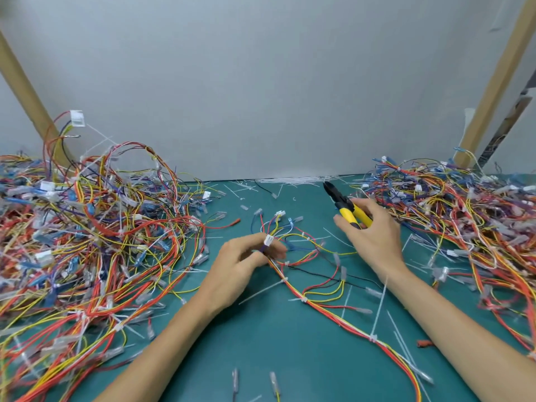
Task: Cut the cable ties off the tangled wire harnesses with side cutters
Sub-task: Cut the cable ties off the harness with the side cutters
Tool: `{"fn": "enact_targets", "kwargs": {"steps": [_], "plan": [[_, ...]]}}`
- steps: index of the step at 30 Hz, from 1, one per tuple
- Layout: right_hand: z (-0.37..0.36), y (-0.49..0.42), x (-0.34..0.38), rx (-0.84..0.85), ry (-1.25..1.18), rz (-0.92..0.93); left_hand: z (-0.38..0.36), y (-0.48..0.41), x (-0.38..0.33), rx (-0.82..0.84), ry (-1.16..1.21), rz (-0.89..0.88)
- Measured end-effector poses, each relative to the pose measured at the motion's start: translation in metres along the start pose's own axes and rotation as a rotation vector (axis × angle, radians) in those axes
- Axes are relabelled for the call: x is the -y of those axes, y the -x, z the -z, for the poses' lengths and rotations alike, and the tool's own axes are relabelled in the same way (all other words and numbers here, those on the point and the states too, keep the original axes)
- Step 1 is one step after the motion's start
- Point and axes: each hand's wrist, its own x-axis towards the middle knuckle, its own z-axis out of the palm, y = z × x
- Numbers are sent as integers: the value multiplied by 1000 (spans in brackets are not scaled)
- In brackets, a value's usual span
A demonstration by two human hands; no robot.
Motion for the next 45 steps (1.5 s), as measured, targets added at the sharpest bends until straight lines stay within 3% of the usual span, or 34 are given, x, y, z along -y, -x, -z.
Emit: {"fn": "enact_targets", "kwargs": {"steps": [3,7,11,20,27,39,45], "plan": [[1,1,3,5,0,-2,0,0,-3,0,13,-2],[2,0,3,-3,-8,-10,-2,-3,3,-47,-168,54],[3,0,5,-13,-150,-3,-2,-2,5,-62,-82,43],[6,8,11,135,-392,62,-2,-2,10,50,-446,-318],[6,6,15,127,-445,-10,4,-2,10,-135,-604,-368],[4,3,11,130,-437,-59,1,-1,6,-191,-547,-261],[5,-2,17,131,-629,-265,6,-1,2,-243,-434,-179]]}}
